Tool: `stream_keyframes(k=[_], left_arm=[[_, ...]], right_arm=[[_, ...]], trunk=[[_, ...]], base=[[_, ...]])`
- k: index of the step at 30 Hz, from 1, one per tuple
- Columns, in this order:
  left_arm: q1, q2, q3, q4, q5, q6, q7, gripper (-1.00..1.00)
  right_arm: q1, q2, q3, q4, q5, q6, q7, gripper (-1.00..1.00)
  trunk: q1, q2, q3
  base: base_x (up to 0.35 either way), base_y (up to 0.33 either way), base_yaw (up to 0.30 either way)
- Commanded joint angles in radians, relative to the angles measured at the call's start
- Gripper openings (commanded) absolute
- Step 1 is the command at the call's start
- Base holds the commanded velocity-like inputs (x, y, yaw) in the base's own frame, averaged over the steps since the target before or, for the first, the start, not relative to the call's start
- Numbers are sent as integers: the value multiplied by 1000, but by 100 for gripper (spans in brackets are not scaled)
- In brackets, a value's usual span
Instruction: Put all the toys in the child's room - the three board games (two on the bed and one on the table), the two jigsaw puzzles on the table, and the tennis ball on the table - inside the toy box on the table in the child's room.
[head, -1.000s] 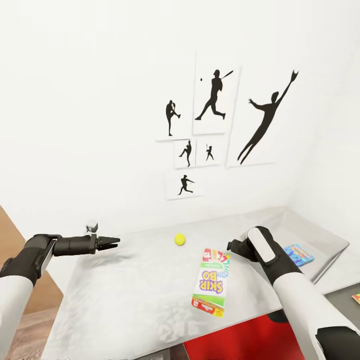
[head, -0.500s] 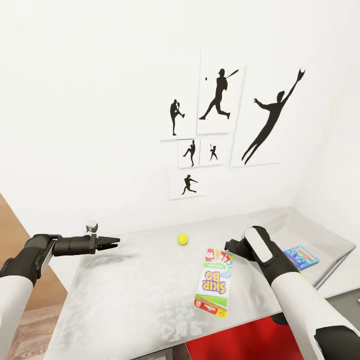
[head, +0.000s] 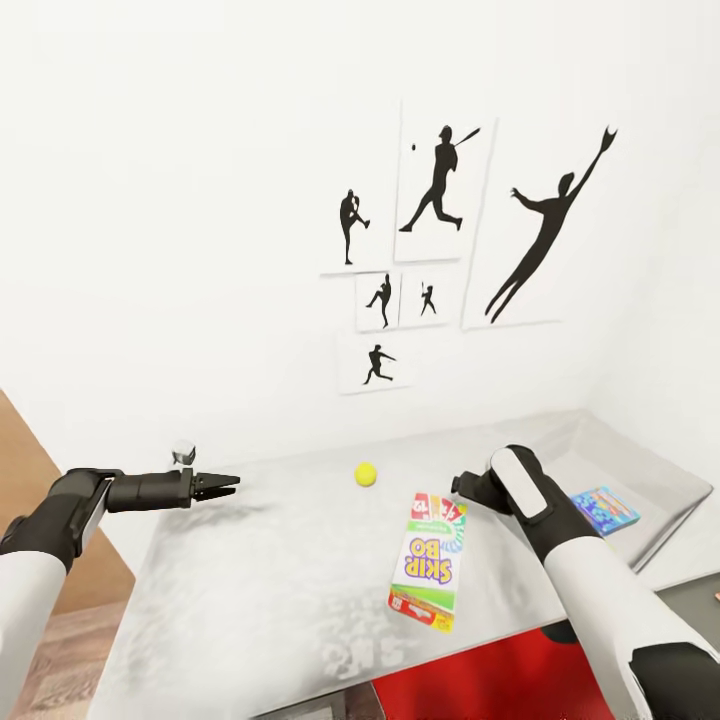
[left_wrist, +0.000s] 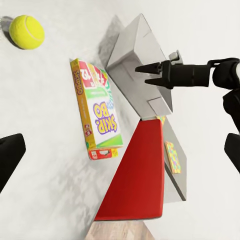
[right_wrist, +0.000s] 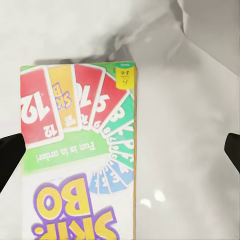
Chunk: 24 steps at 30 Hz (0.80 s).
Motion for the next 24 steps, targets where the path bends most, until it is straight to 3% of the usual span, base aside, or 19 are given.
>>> stream_keyframes(k=[1,8,16,24], left_arm=[[-1,-1,4,-1,-10,11,-8,100],[-1,0,14,-10,-8,13,-8,100],[-15,-7,97,-23,-8,23,-8,100],[-19,-29,116,-51,-10,14,-8,100]], right_arm=[[-3,-1,5,-1,-10,1,-10,100],[-12,7,5,0,-11,0,-10,100],[-14,5,5,1,-12,-31,-7,100],[-14,10,7,2,-11,-64,29,100]], trunk=[[1,-2,-4],[1,-2,-15],[1,-2,-28],[1,-2,-42]], base=[[0,0,0],[0,0,0],[0,0,0],[0,0,0]])
